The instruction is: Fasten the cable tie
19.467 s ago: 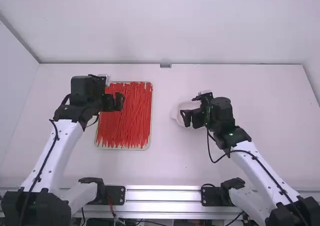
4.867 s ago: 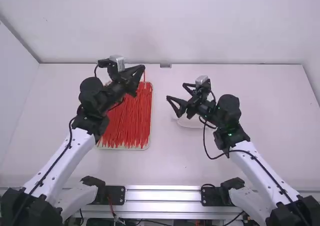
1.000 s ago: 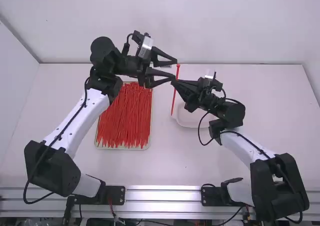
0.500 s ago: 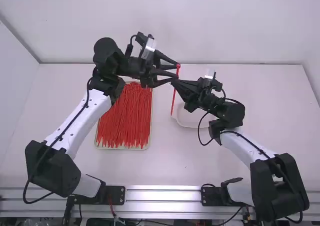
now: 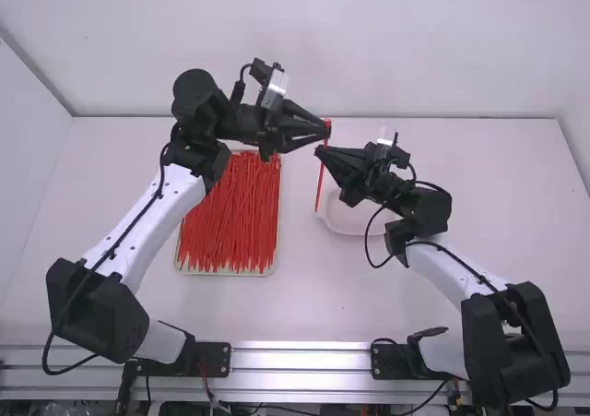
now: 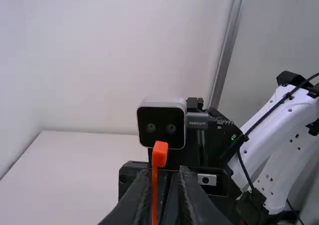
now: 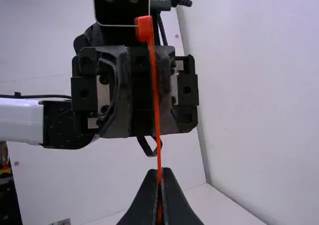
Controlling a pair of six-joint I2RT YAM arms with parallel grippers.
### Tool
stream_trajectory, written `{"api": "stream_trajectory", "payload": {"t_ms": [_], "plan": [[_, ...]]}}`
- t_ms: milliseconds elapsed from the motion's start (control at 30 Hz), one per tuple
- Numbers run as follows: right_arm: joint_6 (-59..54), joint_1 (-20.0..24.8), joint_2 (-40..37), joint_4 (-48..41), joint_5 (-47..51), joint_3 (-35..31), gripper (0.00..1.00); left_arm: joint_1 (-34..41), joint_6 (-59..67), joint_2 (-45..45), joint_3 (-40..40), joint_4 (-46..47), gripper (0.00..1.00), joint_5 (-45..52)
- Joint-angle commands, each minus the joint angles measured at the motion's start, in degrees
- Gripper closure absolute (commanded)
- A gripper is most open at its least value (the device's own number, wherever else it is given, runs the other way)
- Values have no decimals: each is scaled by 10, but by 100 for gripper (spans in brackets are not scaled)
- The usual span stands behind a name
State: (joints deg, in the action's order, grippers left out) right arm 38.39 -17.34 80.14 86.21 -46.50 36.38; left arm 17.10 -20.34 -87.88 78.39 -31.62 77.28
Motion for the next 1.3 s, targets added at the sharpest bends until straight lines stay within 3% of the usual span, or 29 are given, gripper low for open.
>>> {"api": "stream_trajectory", "payload": {"t_ms": [0,33,267,300,367,400,433,467,500,567,967,1267], "plan": [[3,-3,0,4,4,16,100,6,-9,2,16,-6,94,-3],[4,-3,0,4,3,16,100,6,-9,2,16,-6,98,-4],[4,-3,0,4,3,16,97,7,-12,2,16,-5,98,-12],[4,-3,0,3,2,16,82,6,-17,2,16,-5,98,-19],[4,-3,0,3,-2,16,63,1,-33,2,16,-19,98,-18],[4,-3,0,3,-2,16,60,1,-38,2,16,-23,98,-18],[4,-3,0,1,-6,16,45,2,-51,2,16,-37,98,-17],[4,-3,0,-1,-9,16,42,2,-59,2,16,-45,98,-17],[4,-3,0,-1,-18,16,31,2,-70,2,16,-61,98,-17],[2,-2,0,-1,-33,16,25,-2,-89,2,16,-78,98,-19],[2,32,0,-46,-103,15,22,-62,-246,2,16,-201,98,-39],[-27,11,0,-59,-125,15,21,-66,-262,2,17,-198,98,-61]]}}
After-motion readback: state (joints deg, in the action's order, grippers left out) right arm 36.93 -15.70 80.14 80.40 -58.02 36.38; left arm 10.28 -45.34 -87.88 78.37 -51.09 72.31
